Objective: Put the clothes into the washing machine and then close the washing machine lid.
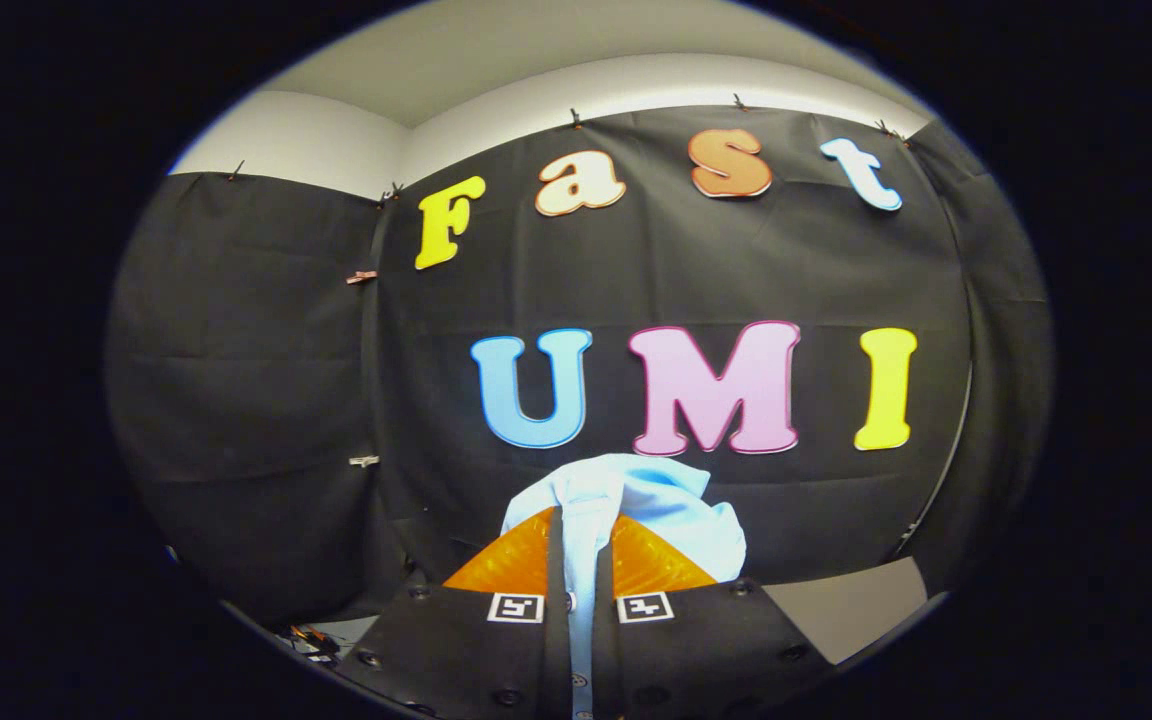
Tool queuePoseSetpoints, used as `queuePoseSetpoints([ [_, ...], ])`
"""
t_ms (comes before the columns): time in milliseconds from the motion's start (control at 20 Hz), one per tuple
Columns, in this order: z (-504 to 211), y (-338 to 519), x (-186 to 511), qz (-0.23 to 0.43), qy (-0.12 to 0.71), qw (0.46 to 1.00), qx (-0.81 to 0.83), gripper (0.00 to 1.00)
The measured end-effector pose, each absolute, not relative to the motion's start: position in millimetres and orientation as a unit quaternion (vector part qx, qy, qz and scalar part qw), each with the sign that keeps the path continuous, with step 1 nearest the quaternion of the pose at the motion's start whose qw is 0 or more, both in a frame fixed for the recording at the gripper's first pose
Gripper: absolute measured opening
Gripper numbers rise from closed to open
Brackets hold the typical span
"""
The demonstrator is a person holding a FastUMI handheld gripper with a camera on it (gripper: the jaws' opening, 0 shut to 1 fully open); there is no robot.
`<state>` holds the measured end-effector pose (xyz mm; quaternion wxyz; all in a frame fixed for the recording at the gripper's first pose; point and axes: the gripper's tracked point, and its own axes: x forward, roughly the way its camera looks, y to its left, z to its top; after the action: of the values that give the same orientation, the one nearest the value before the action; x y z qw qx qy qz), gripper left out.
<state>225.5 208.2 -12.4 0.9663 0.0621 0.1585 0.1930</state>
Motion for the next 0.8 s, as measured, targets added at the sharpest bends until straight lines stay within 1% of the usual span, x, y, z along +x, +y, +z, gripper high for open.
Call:
queuePoseSetpoints([
  [150, -27, 248, 231, 0.226, 0.155, 0.959, 0.077, 0.12],
  [400, -76, 309, 242, 0.269, 0.167, 0.945, 0.08, 0.12],
  [600, -136, 347, 253, 0.298, 0.19, 0.932, 0.084, 0.12],
  [800, -208, 368, 256, 0.315, 0.244, 0.914, 0.077, 0.12],
])
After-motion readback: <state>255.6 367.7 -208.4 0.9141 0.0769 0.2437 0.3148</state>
